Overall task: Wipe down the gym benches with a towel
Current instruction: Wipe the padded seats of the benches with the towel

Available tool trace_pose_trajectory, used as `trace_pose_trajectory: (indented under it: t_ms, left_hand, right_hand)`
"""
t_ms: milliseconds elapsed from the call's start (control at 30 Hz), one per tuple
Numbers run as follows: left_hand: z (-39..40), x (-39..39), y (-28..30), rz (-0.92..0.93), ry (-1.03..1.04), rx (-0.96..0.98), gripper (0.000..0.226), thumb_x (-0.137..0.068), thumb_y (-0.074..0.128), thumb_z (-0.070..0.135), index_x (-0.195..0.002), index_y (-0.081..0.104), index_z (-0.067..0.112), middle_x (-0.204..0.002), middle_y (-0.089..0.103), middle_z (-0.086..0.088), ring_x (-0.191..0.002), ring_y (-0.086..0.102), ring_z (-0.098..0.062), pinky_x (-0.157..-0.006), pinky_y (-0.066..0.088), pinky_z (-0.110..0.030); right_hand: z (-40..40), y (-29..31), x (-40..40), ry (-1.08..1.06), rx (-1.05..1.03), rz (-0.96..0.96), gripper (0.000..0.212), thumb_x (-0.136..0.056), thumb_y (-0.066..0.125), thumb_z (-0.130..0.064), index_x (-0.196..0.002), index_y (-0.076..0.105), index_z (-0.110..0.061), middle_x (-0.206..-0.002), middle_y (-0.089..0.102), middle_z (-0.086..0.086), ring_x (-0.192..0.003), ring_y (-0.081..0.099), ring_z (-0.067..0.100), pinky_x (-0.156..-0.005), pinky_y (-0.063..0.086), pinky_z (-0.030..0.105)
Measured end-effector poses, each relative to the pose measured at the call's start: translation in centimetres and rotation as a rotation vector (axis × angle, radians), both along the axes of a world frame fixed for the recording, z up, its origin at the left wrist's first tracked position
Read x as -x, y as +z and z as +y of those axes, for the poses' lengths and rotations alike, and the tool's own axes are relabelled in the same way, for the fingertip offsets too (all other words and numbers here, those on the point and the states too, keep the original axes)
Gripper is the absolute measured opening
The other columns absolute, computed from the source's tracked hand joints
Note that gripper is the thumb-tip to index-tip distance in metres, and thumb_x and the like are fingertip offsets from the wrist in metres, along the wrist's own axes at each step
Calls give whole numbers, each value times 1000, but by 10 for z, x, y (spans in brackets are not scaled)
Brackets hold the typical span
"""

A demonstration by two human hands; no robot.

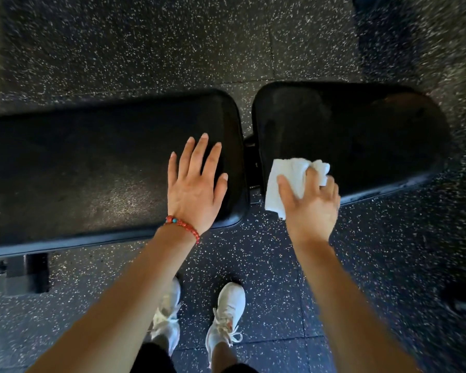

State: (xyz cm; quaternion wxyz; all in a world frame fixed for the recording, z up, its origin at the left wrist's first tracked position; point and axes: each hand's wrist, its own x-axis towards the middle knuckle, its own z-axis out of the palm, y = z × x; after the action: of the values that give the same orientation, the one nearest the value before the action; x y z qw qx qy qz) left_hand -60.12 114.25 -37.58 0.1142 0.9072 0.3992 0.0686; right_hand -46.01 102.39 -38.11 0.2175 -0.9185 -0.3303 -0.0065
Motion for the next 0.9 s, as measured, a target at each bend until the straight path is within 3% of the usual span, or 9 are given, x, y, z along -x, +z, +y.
trace_pose_trajectory:
  t_ms: [167,333,467,700,900]
  left_hand:
    - [17,-22,-10,22,-65,-7,52,-91,36,33,-136,46,8,-145,40,-16,-134,34,-36,-108,21,-55]
    - [38,-35,-21,46,-103,-31,52,-92,36,33,-135,47,6,-144,40,-17,-133,35,-36,-108,22,-55]
    - [40,-37,-24,55,-108,-27,51,-92,37,32,-134,47,6,-146,38,-16,-135,33,-35,-109,20,-55]
    - [39,-39,-21,80,-99,-9,52,-92,36,33,-135,46,5,-147,36,-16,-136,28,-34,-110,19,-55]
    - [39,-40,-21,97,-92,-13,51,-92,38,33,-134,47,6,-147,37,-16,-135,30,-34,-110,18,-55]
  right_hand:
    - [39,-6,-27,-6,34,-40,53,-78,51,-50,-94,60,0,-79,58,21,-68,55,35,-58,43,36]
    - [88,-9,-70,-74,46,21,57,-80,59,-48,-107,57,2,-98,59,25,-85,55,38,-72,41,40]
    - [69,-13,-59,-107,-21,-13,50,-77,64,-45,-101,57,-1,-91,61,23,-75,56,37,-67,43,38]
    - [56,-10,-48,-88,10,-72,46,-76,54,-48,-98,42,-10,-75,58,18,-64,54,34,-60,44,33]
    - [110,-9,-86,-92,-8,-39,49,-76,55,-48,-87,59,-1,-74,58,19,-63,55,33,-59,42,33]
